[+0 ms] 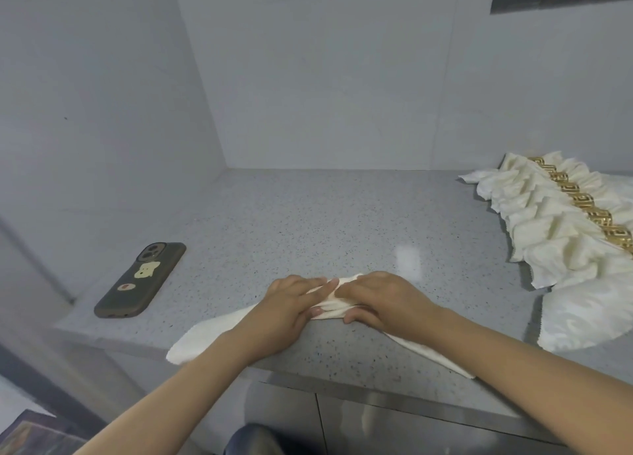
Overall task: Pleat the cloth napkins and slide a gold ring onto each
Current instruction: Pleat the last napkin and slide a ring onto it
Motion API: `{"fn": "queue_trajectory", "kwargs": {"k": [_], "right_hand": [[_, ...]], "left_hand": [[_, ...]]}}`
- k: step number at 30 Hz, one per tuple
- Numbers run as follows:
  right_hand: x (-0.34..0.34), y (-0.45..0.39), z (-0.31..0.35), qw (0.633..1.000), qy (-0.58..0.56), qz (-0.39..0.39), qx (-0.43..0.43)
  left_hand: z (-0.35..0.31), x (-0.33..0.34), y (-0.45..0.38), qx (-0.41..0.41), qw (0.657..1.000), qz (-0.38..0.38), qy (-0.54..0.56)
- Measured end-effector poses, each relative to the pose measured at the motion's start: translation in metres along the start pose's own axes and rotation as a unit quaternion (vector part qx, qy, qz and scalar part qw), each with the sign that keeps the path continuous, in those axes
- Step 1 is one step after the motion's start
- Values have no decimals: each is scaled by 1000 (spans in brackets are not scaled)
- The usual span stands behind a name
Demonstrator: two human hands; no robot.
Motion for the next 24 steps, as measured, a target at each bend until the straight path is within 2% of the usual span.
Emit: {"fn": "queue_trajectory", "kwargs": {"k": [3,5,7,11,14,16,22,24], "right_hand": [[2,0,-8,1000,17,3,-18],[5,3,-13,999,38,-6,-5],[7,3,-14,1000,10,-21,20],[6,-2,-14,998,-37,-36,46],[8,-2,-18,997,-44,-44,49],[8,-2,-20,996,-55,-50,52],[7,-4,-21,996,-49,-58,50],[7,-5,-21,996,-31,-76,44]], "left_hand": [[6,1,-3,14,1000,5,-9],[5,0,-5,30,999,8,-30],[3,1,-7,37,998,8,-43],[0,4,-14,20,999,-25,34],[-2,2,-14,-4,991,-85,105],[-2,2,-13,-2,989,-111,92],[-4,-1,-11,35,993,-111,7],[-5,-1,-15,18,991,-130,18]]}}
Point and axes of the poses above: each hand's wrist, its own y-axis away from the middle knuckle, its own x-axis out of the palm, z = x × y, the point moved 2 cm from there along -y, towards the middle knuckle, and after that the axes turned 6 degrees about -y, right-handed, at the moved point
